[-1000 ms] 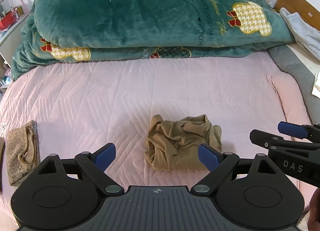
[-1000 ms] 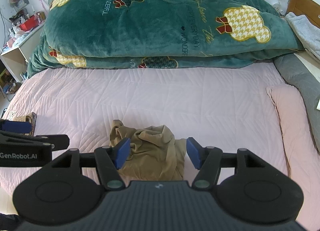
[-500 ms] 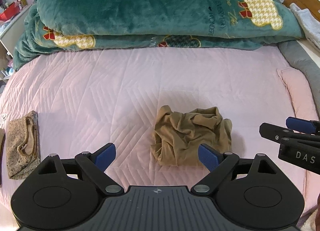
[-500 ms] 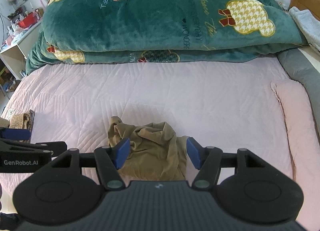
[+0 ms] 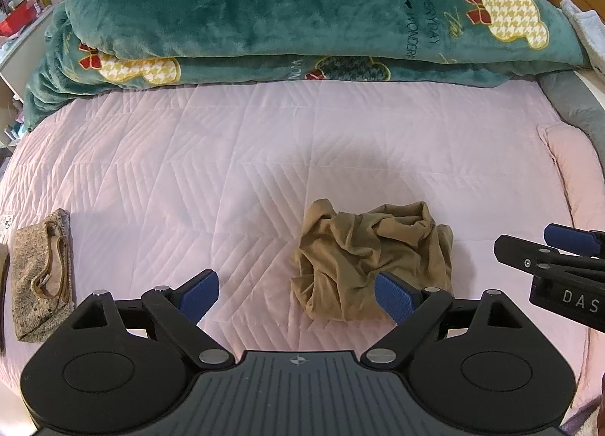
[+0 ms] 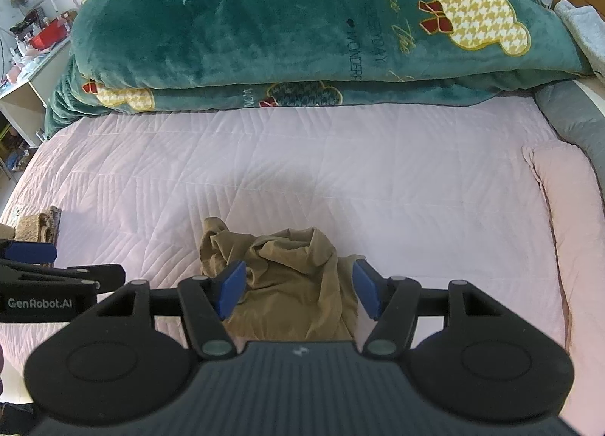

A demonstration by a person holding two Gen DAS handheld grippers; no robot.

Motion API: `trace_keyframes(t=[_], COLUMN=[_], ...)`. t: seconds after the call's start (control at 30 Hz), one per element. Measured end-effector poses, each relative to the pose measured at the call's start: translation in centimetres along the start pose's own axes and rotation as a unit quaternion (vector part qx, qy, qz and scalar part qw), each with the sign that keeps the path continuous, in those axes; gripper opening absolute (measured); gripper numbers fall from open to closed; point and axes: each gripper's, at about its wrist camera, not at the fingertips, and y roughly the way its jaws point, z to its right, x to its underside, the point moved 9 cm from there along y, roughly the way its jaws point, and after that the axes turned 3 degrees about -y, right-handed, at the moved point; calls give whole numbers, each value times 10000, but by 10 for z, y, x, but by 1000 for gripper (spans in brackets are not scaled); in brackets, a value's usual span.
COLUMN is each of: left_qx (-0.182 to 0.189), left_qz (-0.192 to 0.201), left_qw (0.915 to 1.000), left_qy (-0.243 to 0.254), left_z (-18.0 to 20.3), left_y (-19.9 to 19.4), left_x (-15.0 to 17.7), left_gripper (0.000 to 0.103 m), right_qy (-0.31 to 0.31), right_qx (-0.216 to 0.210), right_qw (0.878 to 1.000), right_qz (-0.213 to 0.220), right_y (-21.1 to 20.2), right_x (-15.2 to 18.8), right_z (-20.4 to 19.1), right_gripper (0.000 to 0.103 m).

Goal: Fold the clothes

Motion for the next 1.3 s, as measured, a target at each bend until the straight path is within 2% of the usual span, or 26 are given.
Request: trace_keyframes(t=[1.3], left_qx=[12], left_qz=[-186], left_qw=[9997], left_qy=[-152], left_z=[-31], left_y=[17], left_x=[1], left_gripper=[91], right_qy=[51], right_qx=[163], right_qw=[9998], right_qz=[-46], right_y=[10], right_x=[-4], right_z=[6], right_gripper=[63])
